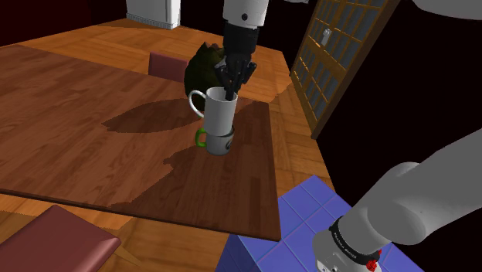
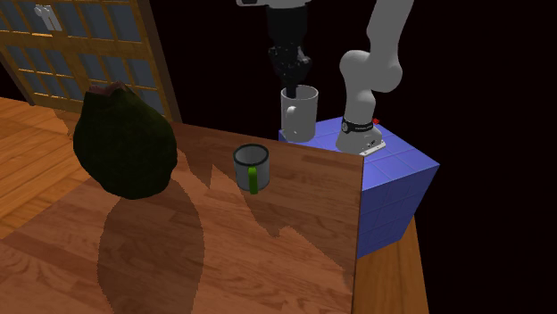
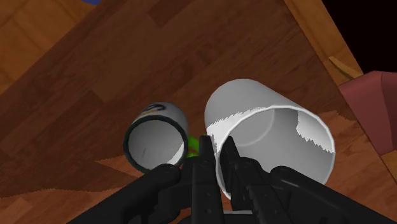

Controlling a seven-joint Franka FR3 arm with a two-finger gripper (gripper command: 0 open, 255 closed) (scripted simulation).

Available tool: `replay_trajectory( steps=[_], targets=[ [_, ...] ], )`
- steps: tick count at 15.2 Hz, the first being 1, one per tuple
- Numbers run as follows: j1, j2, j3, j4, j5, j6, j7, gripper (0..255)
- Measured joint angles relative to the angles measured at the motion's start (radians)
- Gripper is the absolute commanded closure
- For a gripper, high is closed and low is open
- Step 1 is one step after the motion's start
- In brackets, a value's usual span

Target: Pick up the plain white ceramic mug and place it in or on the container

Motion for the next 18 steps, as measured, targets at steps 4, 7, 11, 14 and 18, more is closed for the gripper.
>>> replay_trajectory(
  steps=[4, 7, 11, 14, 18],
  targets=[
    [-0.03, 0.113, -0.023, 0.14, -0.045, -0.036, -0.037, 255],
    [-0.046, 0.207, -0.037, 0.256, -0.078, -0.062, -0.06, 255],
    [-0.064, 0.284, -0.055, 0.355, -0.105, -0.089, -0.092, 255],
    [-0.065, 0.279, -0.056, 0.311, -0.104, -0.05, -0.096, 255],
    [-0.066, 0.277, -0.057, 0.26, -0.103, -0.001, -0.097, 255]
  ],
)
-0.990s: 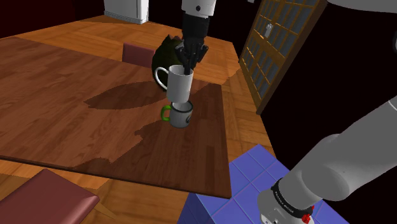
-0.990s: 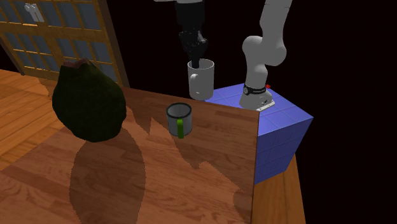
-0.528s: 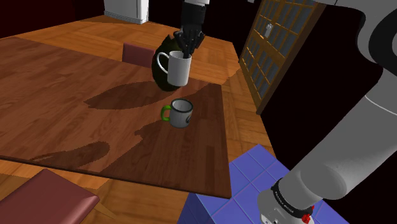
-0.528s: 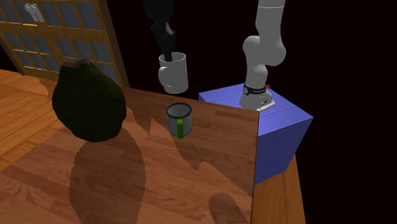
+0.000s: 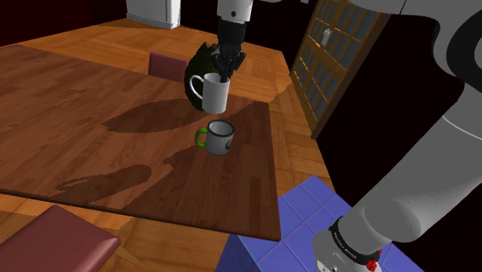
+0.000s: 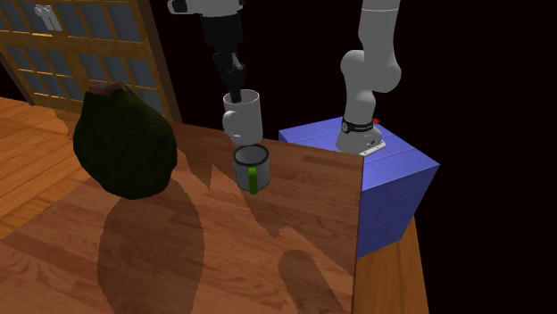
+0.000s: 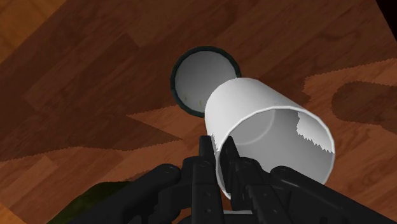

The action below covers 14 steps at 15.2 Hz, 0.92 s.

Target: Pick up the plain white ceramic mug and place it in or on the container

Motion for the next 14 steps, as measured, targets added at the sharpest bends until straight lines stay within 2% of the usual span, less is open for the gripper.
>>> replay_trajectory(
  steps=[14],
  targets=[
    [0.0, 0.01, 0.0, -0.173, -0.003, 0.182, 0.001, 255]
  ],
)
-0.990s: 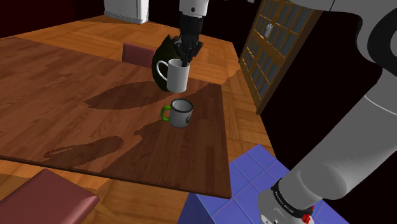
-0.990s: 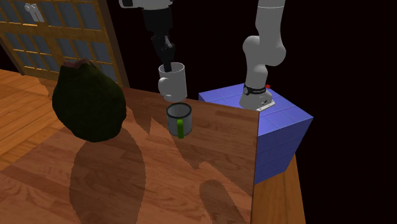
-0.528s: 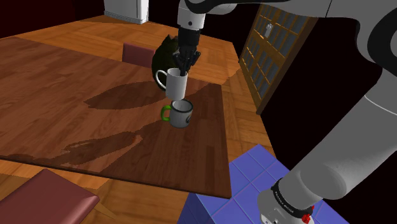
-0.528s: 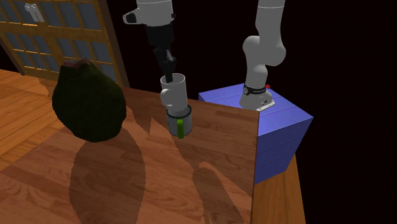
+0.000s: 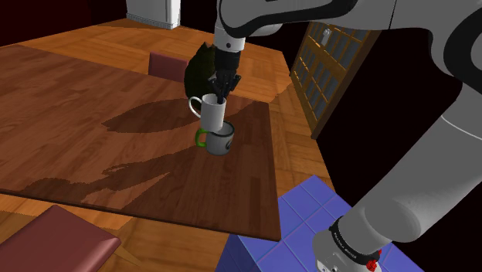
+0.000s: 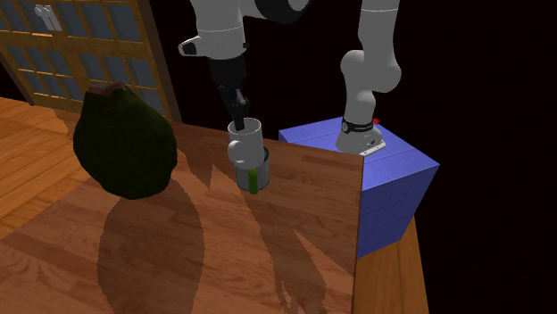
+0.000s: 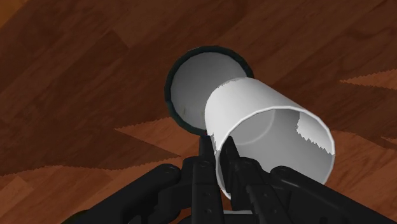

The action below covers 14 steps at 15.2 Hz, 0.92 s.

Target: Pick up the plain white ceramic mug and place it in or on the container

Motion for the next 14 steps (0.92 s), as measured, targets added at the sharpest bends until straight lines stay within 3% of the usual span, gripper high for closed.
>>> replay_trajectory(
  steps=[5, 6, 12, 14],
  targets=[
    [0.001, 0.002, 0.0, 0.0, -0.001, 0.007, 0.001, 255],
    [0.0, 0.002, 0.0, 0.0, -0.001, 0.007, 0.001, 0],
    [0.0, 0.005, 0.0, -0.002, -0.002, 0.007, 0.001, 0],
    [-0.001, 0.002, -0.001, 0.034, -0.001, -0.031, -0.001, 0]
  ],
)
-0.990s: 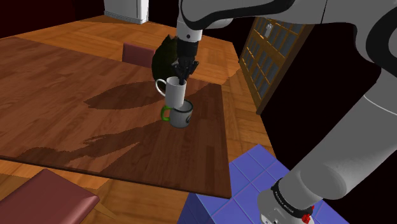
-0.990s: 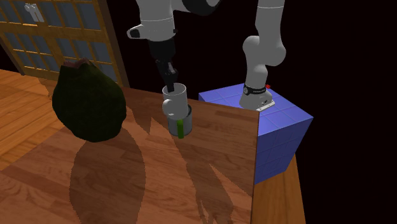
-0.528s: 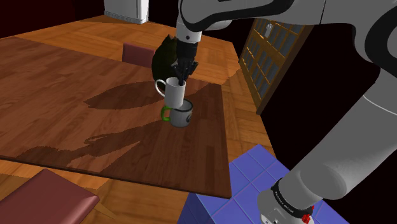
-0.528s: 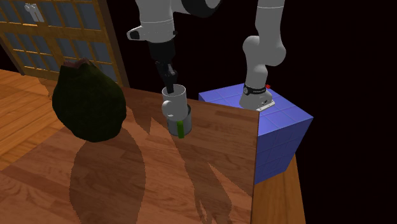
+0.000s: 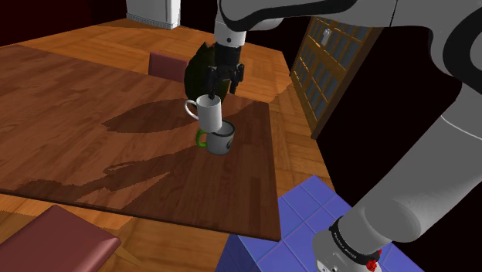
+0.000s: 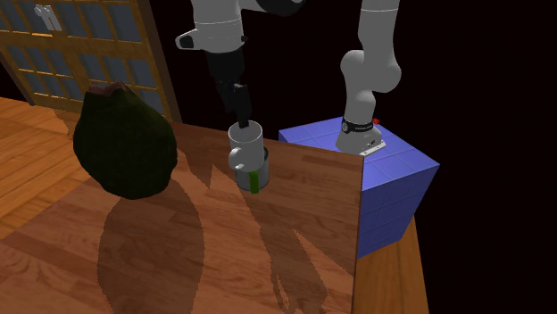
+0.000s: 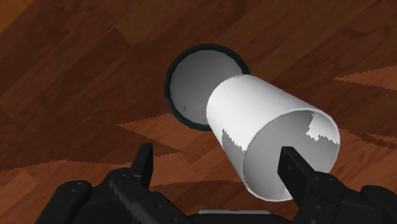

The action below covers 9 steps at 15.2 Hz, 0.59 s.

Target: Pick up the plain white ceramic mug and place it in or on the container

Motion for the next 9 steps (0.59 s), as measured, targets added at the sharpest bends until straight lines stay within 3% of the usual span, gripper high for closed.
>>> replay_trajectory(
  steps=[3, 9],
  targets=[
    [0.003, 0.006, 0.002, 0.078, -0.002, -0.072, 0.005, 0],
    [0.001, -0.003, 0.001, 0.085, 0.001, -0.088, 0.001, 0]
  ],
)
